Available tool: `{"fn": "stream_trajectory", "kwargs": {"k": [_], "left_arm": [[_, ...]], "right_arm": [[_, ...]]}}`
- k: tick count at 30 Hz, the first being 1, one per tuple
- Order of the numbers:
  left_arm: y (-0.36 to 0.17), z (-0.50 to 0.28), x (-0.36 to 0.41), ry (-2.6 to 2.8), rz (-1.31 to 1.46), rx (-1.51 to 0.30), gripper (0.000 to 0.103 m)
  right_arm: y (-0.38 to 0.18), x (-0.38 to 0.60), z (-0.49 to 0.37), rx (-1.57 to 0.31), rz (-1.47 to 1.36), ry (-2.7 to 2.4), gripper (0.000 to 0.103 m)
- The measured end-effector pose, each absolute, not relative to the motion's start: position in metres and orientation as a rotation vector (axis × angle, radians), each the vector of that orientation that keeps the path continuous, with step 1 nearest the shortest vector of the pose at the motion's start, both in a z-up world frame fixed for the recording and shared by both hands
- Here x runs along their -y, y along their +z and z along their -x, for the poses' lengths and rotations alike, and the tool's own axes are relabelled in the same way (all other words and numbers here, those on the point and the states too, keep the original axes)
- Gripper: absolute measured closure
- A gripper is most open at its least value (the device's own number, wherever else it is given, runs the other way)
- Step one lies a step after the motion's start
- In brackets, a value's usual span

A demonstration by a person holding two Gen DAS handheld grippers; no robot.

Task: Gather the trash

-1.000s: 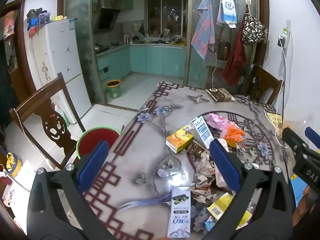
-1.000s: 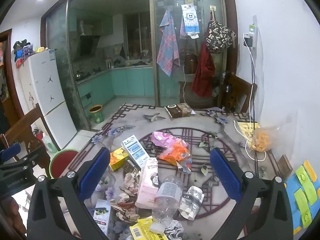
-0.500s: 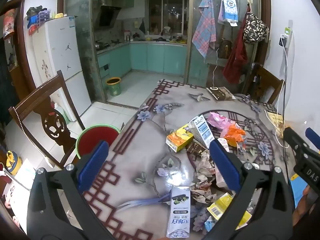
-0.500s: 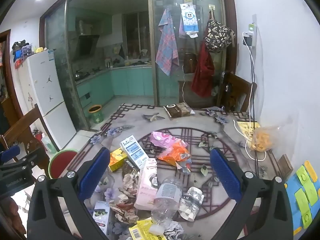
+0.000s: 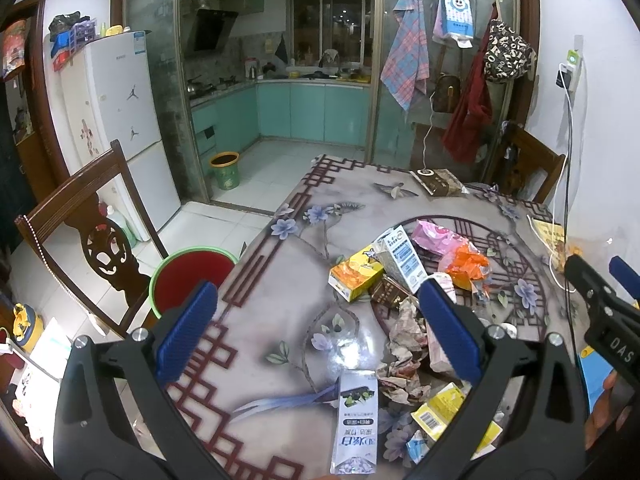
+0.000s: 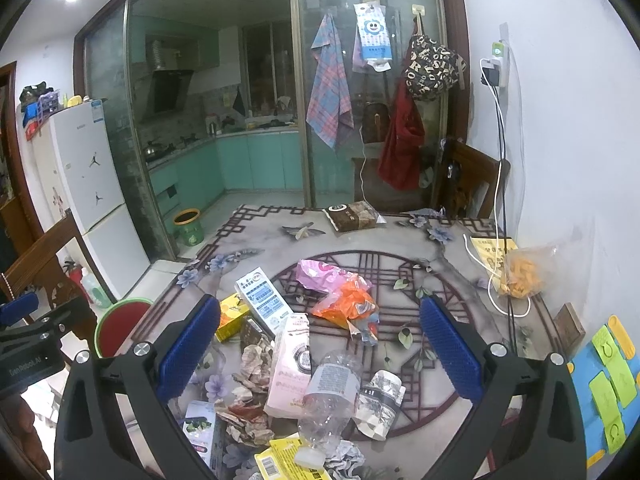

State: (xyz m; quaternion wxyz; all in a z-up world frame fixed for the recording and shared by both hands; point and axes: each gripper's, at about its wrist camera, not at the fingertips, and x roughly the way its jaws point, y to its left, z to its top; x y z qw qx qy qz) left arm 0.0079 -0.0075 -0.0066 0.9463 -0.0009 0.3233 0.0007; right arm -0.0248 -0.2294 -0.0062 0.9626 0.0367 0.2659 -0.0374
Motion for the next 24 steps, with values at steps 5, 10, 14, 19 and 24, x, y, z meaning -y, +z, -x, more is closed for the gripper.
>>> {"fn": "stream_trajectory", "kwargs": {"k": [5,10,14,19,24], "left_arm": [[-0.0071,-0.0086,0.0066,-0.001,0.008,-0.664,0.004],[-0.0070,-0.0082,0.0067,-0.004,0.003,-0.659,0.004],[-0.0076,-0.0075,0.0062,-0.004,0.004,-0.659,0.004],[-0.0077,-0.0073,0.0068,-0.005,0.004,-0.660,0.004],[-0.0083,-0.0071,0.0066,-0.005,0.003,-0.660,0.004]], "right_arm": [[-0.0066,0.2295,0.0245,-0.539,-0.078,-0.072,0.007],[-0.0077,0.2297,0.0243,-0.541,-0.078,-0.070,0.007],[-0.0093,0.2278,0.0245,-0.544,-0.078,-0.068,0.007],[-0.0091,0.2282,0.0240,-0.546,-0.078,-0.070,0.007],[-0.0108,0.2312,0.0237,-0.554,-0.087,-0.076,0.007]]}}
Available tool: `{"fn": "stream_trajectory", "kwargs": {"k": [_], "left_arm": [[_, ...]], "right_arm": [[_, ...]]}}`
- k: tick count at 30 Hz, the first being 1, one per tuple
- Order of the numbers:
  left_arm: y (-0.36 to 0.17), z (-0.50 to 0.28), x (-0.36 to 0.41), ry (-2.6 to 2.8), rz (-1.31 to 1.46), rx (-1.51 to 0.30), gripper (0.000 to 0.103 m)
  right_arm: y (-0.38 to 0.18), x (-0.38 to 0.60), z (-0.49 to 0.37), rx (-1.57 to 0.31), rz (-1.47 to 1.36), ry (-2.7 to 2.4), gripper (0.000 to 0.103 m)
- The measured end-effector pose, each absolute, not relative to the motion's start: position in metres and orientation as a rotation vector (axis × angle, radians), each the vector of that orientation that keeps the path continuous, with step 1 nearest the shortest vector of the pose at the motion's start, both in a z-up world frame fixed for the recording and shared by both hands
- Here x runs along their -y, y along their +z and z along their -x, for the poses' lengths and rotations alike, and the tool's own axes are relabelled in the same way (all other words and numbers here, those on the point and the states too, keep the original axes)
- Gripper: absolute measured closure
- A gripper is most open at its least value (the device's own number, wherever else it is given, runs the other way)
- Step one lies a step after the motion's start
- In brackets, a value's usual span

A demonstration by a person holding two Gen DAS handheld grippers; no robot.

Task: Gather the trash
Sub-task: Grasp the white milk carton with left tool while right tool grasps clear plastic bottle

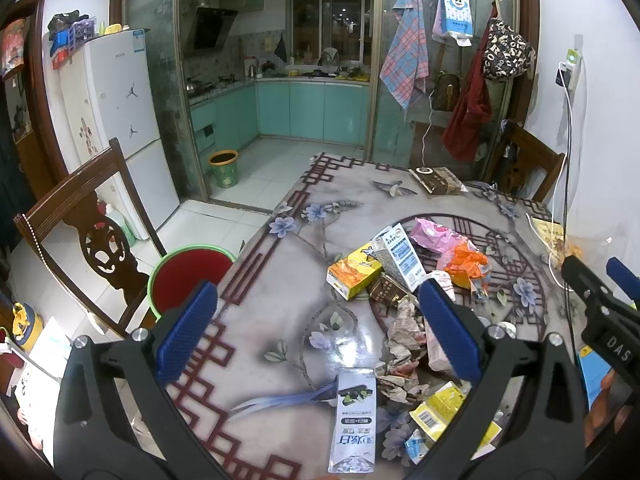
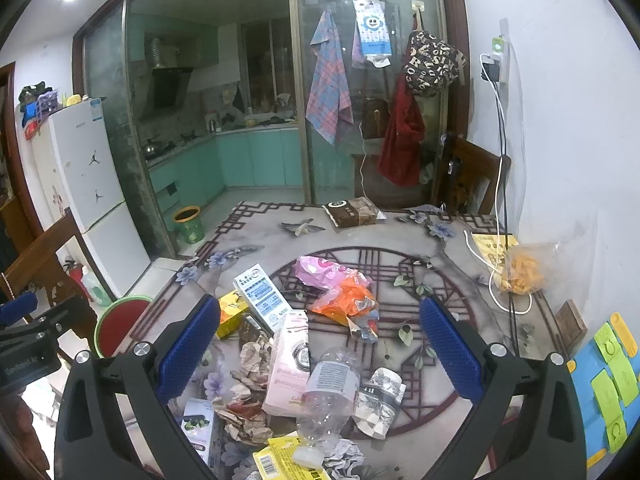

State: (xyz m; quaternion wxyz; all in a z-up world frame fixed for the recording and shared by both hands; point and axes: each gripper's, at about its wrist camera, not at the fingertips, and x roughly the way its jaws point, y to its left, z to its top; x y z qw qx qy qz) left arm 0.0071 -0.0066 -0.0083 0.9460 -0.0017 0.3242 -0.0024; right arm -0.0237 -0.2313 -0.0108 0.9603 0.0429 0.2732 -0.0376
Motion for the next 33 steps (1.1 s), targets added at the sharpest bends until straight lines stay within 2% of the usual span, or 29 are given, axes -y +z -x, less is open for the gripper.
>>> {"fn": "stream_trajectory", "kwargs": {"k": [23,29,33], "left_arm": [[-0.022,-0.016,0.017,-0.127,0.010,-0.712,0.004],[-0.046,-0.015,0.027,-0.207,-0.040,-0.779,0.004],[-0.086,-0.020,0.030,-0.236,-0.047,-0.894,0.005]], "right_arm": [[-0.014,0.244,0.014,-0.595,-0.096,-0.104,0.007],[-0.019,0.247,0.011,-0.620,-0.085,-0.099,0.007],[-0.025,0.248,0.005,-0.634,-0.082,-0.096,0.007]]}}
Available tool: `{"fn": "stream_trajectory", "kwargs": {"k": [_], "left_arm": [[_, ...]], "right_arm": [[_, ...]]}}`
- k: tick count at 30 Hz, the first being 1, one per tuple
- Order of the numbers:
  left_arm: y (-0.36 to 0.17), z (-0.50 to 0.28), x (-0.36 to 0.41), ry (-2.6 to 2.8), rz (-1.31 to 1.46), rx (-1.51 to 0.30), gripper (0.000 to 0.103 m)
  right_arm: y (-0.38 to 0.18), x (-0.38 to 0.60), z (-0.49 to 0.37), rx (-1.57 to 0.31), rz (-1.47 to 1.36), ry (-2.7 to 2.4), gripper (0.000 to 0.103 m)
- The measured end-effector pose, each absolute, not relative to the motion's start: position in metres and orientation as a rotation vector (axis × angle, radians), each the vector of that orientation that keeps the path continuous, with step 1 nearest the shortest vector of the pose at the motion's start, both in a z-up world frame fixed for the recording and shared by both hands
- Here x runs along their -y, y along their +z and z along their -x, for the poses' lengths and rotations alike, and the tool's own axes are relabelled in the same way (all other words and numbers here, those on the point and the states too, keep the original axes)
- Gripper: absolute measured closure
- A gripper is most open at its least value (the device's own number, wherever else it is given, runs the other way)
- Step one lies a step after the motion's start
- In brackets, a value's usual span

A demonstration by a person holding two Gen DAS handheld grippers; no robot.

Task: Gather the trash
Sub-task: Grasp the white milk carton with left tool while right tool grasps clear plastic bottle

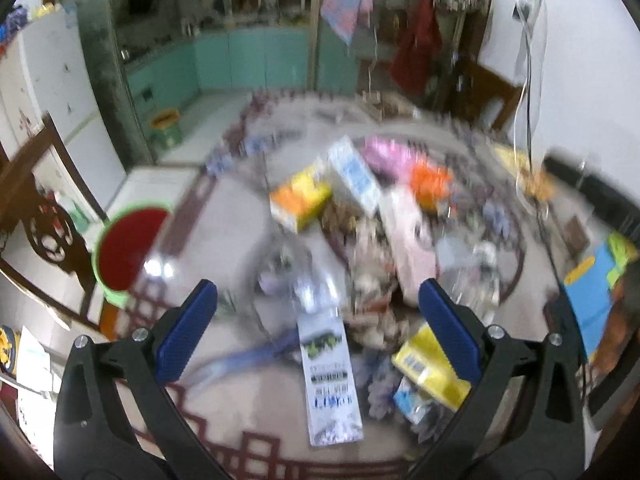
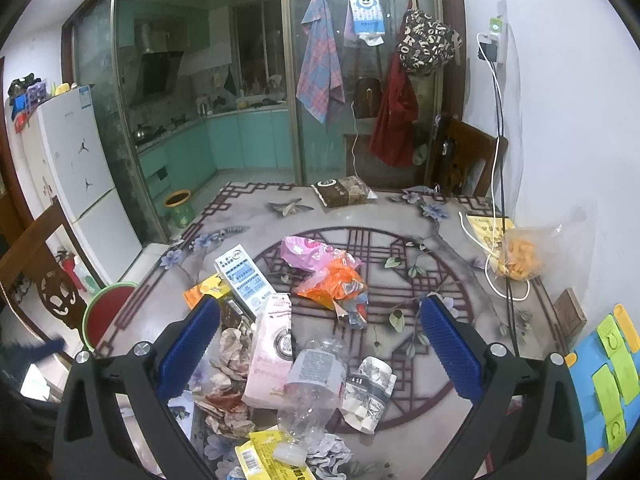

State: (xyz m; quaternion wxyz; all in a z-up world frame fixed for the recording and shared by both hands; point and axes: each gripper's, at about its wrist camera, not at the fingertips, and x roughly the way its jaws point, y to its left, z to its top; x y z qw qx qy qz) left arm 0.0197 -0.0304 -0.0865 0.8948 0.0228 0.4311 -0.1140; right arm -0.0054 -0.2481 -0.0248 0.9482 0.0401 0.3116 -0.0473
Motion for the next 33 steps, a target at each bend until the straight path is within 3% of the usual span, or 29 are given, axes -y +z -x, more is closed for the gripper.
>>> {"fn": "stream_trajectory", "kwargs": {"k": [2,13,17,19,22,33], "left_arm": [[-0.115,-0.022,0.036,-0.268,-0.067,-0.979,0.016],[-0.213,-0.026,0.041,-0.290,-0.065,-1.253,0.053],[-0.213,-0.028,0.036,-0.288,-0.053,-1.242,0.056],[-0.201,-0.030,0.029,-0.277,-0.040,-1.205,0.056],[-0.174,-0.035,0.020,-0.248,-0.035,-1.126,0.056],[-0.063,-0.034,-0.010,-0.127,-0.087,-0.830,0.056]], "right_arm": [[-0.028,0.249,0.002,-0.645,-0.073,-0.096,0.007],[-0.059,0.253,-0.018,-0.776,-0.112,0.007,0.008],[-0.084,0.257,-0.028,-0.864,-0.156,0.043,0.021],[-0.102,0.257,-0.037,-0.924,-0.180,0.065,0.037],[-0.126,0.252,-0.050,-0.998,-0.179,0.083,0.048],[-0.189,0.251,-0.078,-1.202,-0.208,0.033,0.045]]}}
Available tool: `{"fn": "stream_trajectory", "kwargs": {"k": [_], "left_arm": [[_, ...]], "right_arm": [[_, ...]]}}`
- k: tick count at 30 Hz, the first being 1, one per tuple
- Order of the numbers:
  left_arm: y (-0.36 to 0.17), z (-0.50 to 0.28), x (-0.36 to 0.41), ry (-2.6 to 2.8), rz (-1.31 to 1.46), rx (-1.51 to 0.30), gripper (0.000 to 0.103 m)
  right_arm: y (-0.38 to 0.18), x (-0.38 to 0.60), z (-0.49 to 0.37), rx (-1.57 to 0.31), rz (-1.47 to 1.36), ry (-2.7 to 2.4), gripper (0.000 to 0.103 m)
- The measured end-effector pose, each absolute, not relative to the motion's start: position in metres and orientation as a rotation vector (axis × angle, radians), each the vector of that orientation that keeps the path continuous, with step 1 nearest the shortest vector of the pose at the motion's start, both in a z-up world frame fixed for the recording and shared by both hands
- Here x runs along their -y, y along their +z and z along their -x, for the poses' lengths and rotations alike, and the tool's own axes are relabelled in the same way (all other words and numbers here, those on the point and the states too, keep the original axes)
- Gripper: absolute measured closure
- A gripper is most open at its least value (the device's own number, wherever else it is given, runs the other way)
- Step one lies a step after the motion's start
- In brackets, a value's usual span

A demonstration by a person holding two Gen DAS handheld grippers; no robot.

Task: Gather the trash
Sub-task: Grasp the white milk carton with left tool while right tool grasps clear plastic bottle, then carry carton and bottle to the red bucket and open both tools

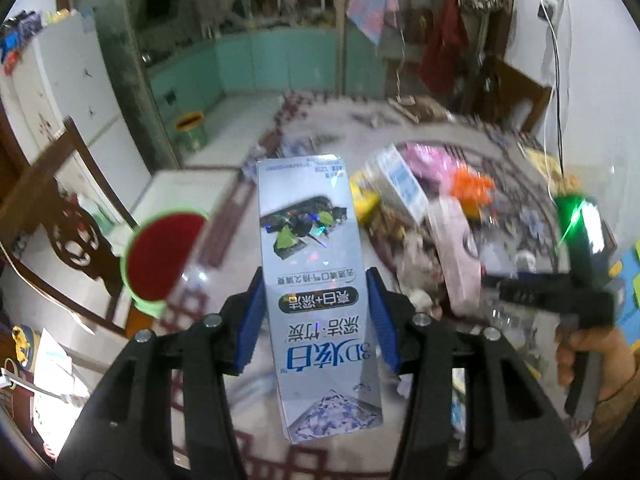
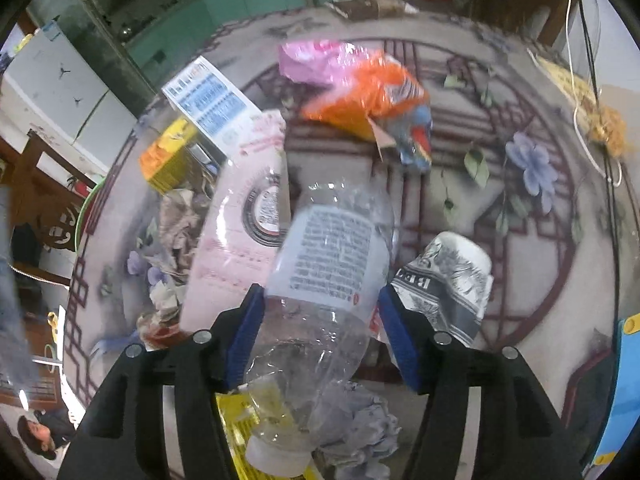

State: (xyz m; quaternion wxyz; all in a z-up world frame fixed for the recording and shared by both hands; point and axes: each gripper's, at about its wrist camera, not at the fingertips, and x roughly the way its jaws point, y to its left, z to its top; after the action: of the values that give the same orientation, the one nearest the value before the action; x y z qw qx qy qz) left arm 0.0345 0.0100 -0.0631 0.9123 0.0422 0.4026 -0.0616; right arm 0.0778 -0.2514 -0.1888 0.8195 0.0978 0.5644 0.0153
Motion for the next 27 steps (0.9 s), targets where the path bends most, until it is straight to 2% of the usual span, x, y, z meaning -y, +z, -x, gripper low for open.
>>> {"fn": "stream_trajectory", "kwargs": {"k": [3,7,15,20,27], "left_arm": [[-0.048,-0.040,-0.016,-0.114,-0.090,-0.790,0.056],[-0.035,-0.045,-0.029,-0.116,-0.089,-0.757,0.056],[-0.028,-0.072,-0.078,-0.162,-0.069,-0.730,0.056],[-0.035,-0.097,-0.127,-0.176,-0.061,-0.742,0.056],[-0.070,-0.132,-0.213,-0.117,-0.031,-0.832,0.056]], "right_arm": [[-0.185,0.249,-0.080,-1.185,-0.200,0.035,0.055],[-0.164,0.255,-0.080,-1.127,-0.211,0.007,0.056],[-0.084,0.245,-0.074,-0.923,-0.252,-0.080,0.057],[-0.050,0.180,-0.087,-0.846,-0.236,-0.049,0.057],[-0.064,0.071,-0.121,-0.882,-0.245,0.092,0.057]]}}
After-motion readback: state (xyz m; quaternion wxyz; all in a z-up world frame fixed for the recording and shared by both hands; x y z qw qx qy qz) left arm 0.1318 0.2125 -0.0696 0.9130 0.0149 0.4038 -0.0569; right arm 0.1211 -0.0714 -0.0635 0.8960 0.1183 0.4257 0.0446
